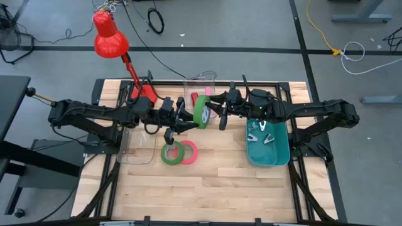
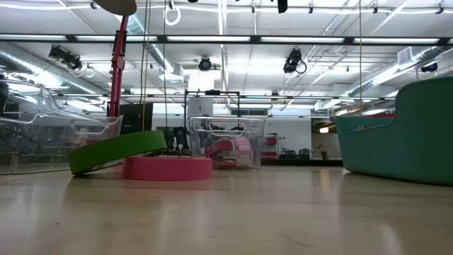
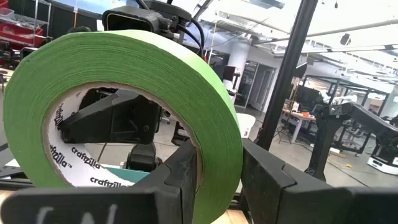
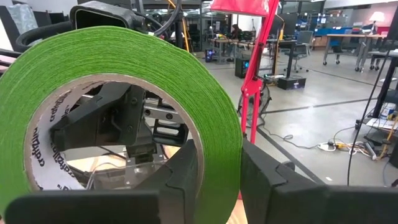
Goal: Pick and place Stapler, Stapler remover, tape
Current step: Put the bottom green tape into the left transparent bin
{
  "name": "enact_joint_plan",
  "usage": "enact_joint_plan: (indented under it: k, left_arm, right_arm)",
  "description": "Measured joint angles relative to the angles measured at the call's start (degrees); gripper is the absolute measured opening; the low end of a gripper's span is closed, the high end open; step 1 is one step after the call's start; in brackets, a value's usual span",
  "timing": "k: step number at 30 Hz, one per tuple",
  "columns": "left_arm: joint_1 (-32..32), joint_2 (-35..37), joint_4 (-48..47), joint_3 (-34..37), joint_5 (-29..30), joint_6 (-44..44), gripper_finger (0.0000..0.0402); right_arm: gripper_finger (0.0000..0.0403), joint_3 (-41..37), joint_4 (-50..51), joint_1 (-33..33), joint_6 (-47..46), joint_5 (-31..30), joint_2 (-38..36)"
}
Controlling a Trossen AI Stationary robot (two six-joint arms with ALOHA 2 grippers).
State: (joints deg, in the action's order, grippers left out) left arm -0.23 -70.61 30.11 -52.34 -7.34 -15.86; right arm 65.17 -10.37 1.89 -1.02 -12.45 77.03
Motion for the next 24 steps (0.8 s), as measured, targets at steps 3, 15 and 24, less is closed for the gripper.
enact_joint_plan:
  k: [3, 15, 24]
  left_arm:
    - [0.00, 0.00, 0.02, 0.02, -0.05, 0.00, 0.0107]
    - [0.00, 0.02, 0.25, 0.02, -0.02, 0.20, 0.0104]
    - [-0.02, 0.04, 0.15, 0.02, -0.04, 0.22, 0.0104]
  right_arm:
    - [0.0097, 0.00, 0.02, 0.00, -0.01, 0.02, 0.00]
    - [0.0141, 0.00, -0.20, 0.00, -4.38, 1.25, 0.00]
    - [0.0196, 0.00, -0.99, 0.00, -6.08, 2.93, -0.07]
